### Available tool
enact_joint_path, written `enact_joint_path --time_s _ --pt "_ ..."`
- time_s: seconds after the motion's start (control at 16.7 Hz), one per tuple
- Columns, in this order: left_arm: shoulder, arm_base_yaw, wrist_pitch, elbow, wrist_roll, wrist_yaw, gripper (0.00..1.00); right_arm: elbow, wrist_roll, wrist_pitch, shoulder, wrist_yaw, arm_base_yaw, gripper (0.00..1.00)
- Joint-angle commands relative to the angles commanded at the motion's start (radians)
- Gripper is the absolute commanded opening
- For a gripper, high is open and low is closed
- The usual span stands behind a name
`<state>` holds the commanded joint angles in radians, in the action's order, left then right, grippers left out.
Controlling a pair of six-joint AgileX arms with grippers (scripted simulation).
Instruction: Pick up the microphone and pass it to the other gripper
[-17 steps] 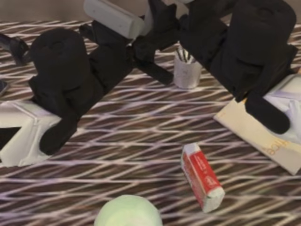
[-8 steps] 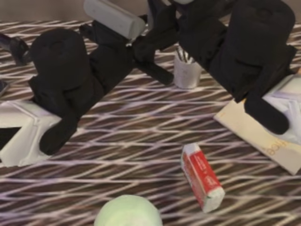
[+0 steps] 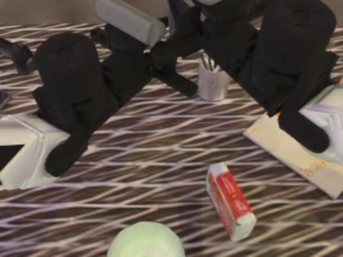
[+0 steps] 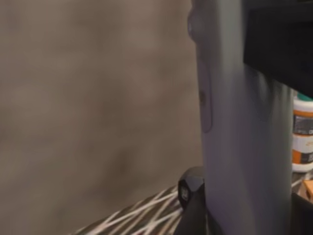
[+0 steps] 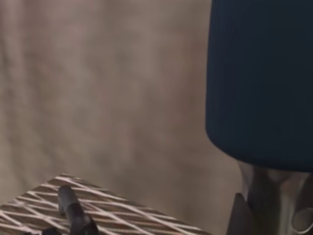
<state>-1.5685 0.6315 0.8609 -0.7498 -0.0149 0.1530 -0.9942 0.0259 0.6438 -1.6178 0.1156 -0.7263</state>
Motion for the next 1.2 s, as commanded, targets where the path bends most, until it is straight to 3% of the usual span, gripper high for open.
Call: enact_joint_path --time_s 0.54,1.02,1.08,1.2 --pt "0.0 0.0 0.0 0.0 0.0 0.0 0.98 0.0 0.0 0.0 0.0 0.0 0.0 0.0" --pt "0.0 0.0 0.0 0.0 0.0 0.0 1.0 0.0 0.0 0.0 0.0 0.0 0.0 0.0" --pt "-0.007 -0.036 -0.002 0.007 -0.016 -0.038 1.0 -0.003 -0.011 0.002 0.014 0.013 0.0 0.0" --pt "0.01 -0.039 -0.006 0.024 -0.016 -0.035 1.0 0.007 -0.011 0.0 0.022 0.004 0.008 0.0"
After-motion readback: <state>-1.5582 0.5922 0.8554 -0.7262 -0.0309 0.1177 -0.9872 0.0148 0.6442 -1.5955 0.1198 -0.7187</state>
